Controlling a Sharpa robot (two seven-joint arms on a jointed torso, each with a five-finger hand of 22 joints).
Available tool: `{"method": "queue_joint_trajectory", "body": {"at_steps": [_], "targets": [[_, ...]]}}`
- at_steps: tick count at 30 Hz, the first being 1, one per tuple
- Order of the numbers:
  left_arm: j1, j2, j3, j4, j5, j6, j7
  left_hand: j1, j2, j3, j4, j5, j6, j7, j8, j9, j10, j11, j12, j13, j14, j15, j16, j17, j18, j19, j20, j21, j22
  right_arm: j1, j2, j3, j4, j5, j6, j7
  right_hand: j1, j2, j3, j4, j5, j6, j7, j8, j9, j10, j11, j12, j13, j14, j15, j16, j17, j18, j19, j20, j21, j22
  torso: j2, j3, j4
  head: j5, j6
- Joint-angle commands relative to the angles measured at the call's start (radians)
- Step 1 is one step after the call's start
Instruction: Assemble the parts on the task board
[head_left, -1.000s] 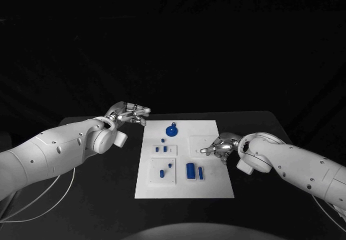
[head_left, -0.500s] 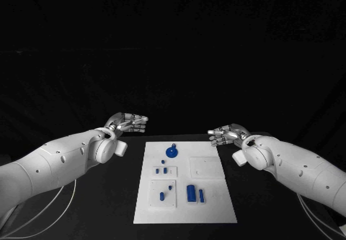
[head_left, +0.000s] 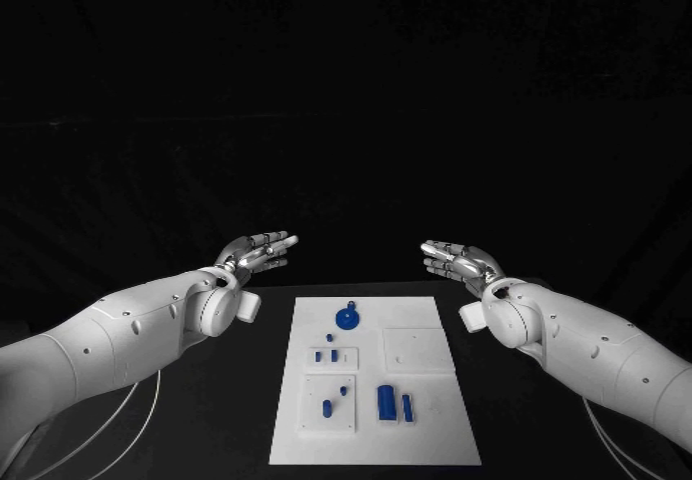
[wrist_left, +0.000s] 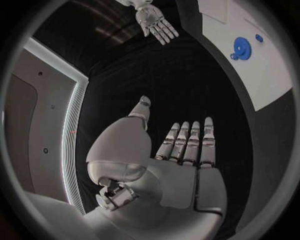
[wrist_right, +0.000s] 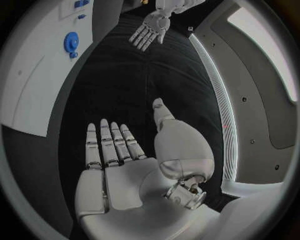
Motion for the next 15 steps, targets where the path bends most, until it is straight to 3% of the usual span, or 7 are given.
{"method": "queue_joint_trajectory", "body": {"at_steps": [1,2,3,5,6,9,15], "targets": [[-0.005,-0.007,0.004,0.033,0.012,-0.036,0.018,-0.355,-0.002,-0.019,-0.009,-0.028,-0.451,-0.054,-0.032,-0.030,-0.479,-0.057,-0.029,-0.029,-0.469,-0.072,-0.030,-0.031,-0.124,-0.487,-0.149,-0.036,-0.045,0.006,-0.009,-0.011,0.033,0.027,-0.035,0.016,-0.976,-0.039,-0.029,0.084,-0.049,-0.484,-0.062,-0.031,-0.031,-0.522,-0.069,-0.031,-0.030,-0.595,-0.064,-0.032,-0.032,-0.136,-0.435,-0.154,-0.037,-0.034,-0.011,-0.0074,0.0089,-0.002,0.017],[-0.007,-0.011,0.005,0.047,0.016,-0.049,0.024,-0.382,-0.002,-0.019,-0.009,-0.028,-0.451,-0.054,-0.032,-0.030,-0.479,-0.057,-0.029,-0.029,-0.469,-0.072,-0.030,-0.031,-0.124,-0.487,-0.149,-0.036,-0.045,0.009,-0.013,-0.017,0.046,0.037,-0.048,0.022,-0.976,-0.039,-0.029,0.084,-0.049,-0.484,-0.062,-0.031,-0.031,-0.522,-0.069,-0.031,-0.030,-0.595,-0.064,-0.032,-0.032,-0.136,-0.435,-0.154,-0.037,-0.034,-0.015,-0.0097,0.0119,-0.003,0.023],[-0.010,-0.016,0.007,0.063,0.021,-0.064,0.030,-1.084,-0.002,-0.019,-0.009,-0.028,-0.451,-0.054,-0.032,-0.030,-0.479,-0.057,-0.029,-0.029,-0.469,-0.072,-0.030,-0.031,-0.124,-0.487,-0.149,-0.036,-0.045,0.011,-0.018,-0.024,0.062,0.049,-0.063,0.029,-0.976,-0.039,-0.029,0.084,-0.049,-0.484,-0.062,-0.031,-0.031,-0.522,-0.069,-0.031,-0.030,-0.595,-0.064,-0.032,-0.032,-0.136,-0.435,-0.154,-0.037,-0.034,-0.018,-0.0117,0.0143,-0.003,0.028],[-0.017,-0.027,0.011,0.101,0.033,-0.099,0.045,-1.084,-0.002,-0.019,-0.009,-0.028,-0.451,-0.054,-0.032,-0.030,-0.479,-0.057,-0.029,-0.029,-0.469,-0.072,-0.030,-0.031,-0.124,-0.487,-0.149,-0.036,-0.045,0.018,-0.030,-0.041,0.100,0.076,-0.099,0.045,-0.976,-0.039,-0.029,0.084,-0.049,-0.484,-0.062,-0.031,-0.031,-0.522,-0.069,-0.031,-0.030,-0.595,-0.064,-0.032,-0.032,-0.136,-0.435,-0.154,-0.037,-0.034,-0.023,-0.0145,0.0179,-0.004,0.036],[-0.023,-0.036,0.014,0.134,0.043,-0.130,0.058,-1.084,-0.002,-0.019,-0.009,-0.028,-0.451,-0.054,-0.032,-0.030,-0.479,-0.057,-0.029,-0.029,-0.469,-0.072,-0.030,-0.031,-0.124,-0.487,-0.149,-0.036,-0.045,0.023,-0.040,-0.056,0.133,0.100,-0.131,0.060,-0.976,-0.039,-0.029,0.084,-0.049,-0.484,-0.062,-0.031,-0.031,-0.522,-0.069,-0.031,-0.030,-0.595,-0.064,-0.032,-0.032,-0.136,-0.435,-0.154,-0.037,-0.034,-0.025,-0.0155,0.0193,-0.004,0.039],[-0.037,-0.059,0.022,0.214,0.067,-0.204,0.089,-1.084,-0.002,-0.019,-0.009,-0.028,-0.451,-0.054,-0.032,-0.030,-0.479,-0.057,-0.029,-0.029,-0.469,-0.072,-0.030,-0.031,-0.124,-0.487,-0.149,-0.036,-0.045,0.037,-0.065,-0.091,0.213,0.158,-0.206,0.095,-0.976,-0.039,-0.029,0.084,-0.049,-0.484,-0.062,-0.031,-0.031,-0.522,-0.069,-0.031,-0.030,-0.595,-0.064,-0.032,-0.032,-0.136,-0.435,-0.154,-0.037,-0.034,-0.025,-0.0158,0.0197,-0.004,0.039],[-0.073,-0.117,0.042,0.413,0.128,-0.389,0.168,-1.084,-0.002,-0.019,-0.009,-0.028,-0.451,-0.054,-0.032,-0.030,-0.479,-0.057,-0.029,-0.029,-0.469,-0.072,-0.030,-0.031,-0.124,-0.487,-0.149,-0.036,-0.045,0.071,-0.129,-0.182,0.416,0.304,-0.399,0.184,-0.976,-0.039,-0.029,0.084,-0.049,-0.484,-0.062,-0.031,-0.031,-0.522,-0.069,-0.031,-0.030,-0.595,-0.064,-0.032,-0.032,-0.136,-0.435,-0.154,-0.037,-0.034,-0.025,-0.0158,0.0197,-0.004,0.039]]}}
